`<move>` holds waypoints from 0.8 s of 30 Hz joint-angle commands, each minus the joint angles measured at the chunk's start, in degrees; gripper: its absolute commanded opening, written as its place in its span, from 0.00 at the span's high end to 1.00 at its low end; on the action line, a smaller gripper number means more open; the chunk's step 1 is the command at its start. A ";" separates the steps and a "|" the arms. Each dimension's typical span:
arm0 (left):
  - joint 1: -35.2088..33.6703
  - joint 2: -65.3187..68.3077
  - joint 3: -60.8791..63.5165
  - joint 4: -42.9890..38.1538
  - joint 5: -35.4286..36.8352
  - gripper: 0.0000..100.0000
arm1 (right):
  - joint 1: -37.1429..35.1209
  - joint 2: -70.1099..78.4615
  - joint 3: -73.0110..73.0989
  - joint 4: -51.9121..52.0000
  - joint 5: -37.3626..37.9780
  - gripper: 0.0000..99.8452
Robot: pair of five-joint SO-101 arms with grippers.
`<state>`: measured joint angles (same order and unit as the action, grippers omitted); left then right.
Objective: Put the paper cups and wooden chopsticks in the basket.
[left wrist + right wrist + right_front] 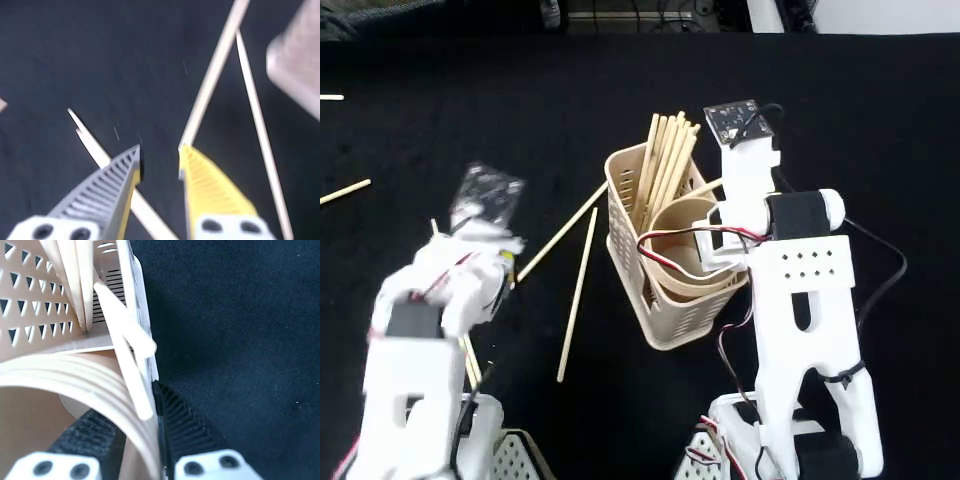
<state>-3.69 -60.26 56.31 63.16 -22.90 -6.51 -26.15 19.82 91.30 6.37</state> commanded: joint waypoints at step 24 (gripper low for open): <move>9.71 81.76 -65.98 13.19 2.20 0.80 | -2.37 1.63 2.77 -1.14 -0.09 0.99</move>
<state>5.19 17.27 0.92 76.35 -25.63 -6.51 -26.15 20.26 91.12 6.37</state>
